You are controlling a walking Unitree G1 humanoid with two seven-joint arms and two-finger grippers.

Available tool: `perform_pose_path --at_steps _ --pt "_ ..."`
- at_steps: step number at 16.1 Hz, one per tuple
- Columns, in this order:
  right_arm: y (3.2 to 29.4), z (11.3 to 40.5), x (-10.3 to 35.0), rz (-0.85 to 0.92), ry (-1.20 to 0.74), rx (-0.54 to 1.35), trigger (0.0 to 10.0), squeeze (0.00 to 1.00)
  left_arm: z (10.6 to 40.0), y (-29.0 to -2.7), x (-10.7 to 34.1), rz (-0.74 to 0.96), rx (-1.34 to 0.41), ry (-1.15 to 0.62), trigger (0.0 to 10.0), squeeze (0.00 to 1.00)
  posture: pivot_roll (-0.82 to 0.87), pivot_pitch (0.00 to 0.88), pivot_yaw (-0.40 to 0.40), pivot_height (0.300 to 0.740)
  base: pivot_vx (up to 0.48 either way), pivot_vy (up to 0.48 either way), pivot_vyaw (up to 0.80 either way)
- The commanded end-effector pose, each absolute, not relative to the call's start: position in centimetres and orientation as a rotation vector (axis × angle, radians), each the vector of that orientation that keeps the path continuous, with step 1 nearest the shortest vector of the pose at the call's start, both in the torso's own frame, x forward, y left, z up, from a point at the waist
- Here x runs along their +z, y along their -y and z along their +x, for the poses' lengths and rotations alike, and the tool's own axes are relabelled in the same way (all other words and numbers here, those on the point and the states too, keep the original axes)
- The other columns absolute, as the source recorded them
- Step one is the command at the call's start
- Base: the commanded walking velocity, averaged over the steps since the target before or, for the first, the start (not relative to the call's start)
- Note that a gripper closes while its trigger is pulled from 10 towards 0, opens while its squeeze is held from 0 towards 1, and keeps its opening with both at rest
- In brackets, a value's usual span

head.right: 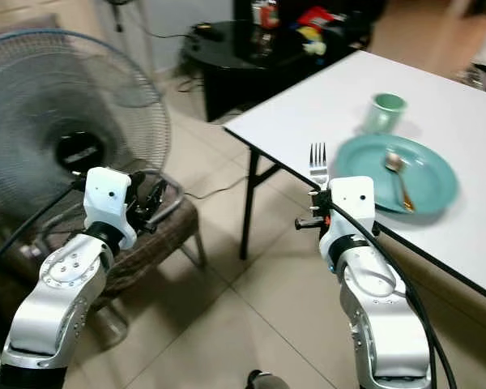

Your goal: Setting the table

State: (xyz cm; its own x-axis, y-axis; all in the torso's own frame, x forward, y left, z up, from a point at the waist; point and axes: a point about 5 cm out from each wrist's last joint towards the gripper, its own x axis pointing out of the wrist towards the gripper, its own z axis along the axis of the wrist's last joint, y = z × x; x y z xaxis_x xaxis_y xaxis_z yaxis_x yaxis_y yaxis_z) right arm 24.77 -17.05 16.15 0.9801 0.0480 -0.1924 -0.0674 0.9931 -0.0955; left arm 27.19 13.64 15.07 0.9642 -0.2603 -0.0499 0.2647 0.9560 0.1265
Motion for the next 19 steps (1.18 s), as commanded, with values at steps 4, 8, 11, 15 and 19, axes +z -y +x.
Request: perform_pose_path --at_steps 4,8,11,15,19 --pt "15.8 24.9 16.7 -0.102 -0.171 0.122 10.0 0.0 26.7 -14.5 15.5 0.114 -0.253 -0.02 10.0 0.0 0.0 0.0 0.028 0.74 0.0 0.0 -0.8" --pt "16.2 24.4 17.0 -0.118 -0.149 0.123 10.0 0.0 27.3 -14.5 15.7 0.118 -0.258 -0.016 10.0 0.0 0.01 0.0 0.03 0.74 0.0 0.0 0.0" --pt "15.3 24.9 16.9 -0.125 -0.142 0.167 10.0 0.0 27.1 -14.9 16.1 0.116 -0.255 -0.009 10.0 0.0 0.03 0.0 0.022 0.74 0.0 0.0 0.0" --pt "15.7 24.6 17.2 -0.135 -0.13 0.152 10.0 0.0 27.6 -14.7 16.0 0.111 -0.268 -0.008 10.0 0.0 0.0 0.0 0.04 0.74 0.0 0.0 0.0" --pt "15.4 25.0 17.0 -0.127 -0.14 0.166 10.0 0.0 27.5 -14.5 16.3 0.107 -0.276 0.001 10.0 0.0 0.02 0.0 0.027 0.74 0.189 0.0 -0.12"
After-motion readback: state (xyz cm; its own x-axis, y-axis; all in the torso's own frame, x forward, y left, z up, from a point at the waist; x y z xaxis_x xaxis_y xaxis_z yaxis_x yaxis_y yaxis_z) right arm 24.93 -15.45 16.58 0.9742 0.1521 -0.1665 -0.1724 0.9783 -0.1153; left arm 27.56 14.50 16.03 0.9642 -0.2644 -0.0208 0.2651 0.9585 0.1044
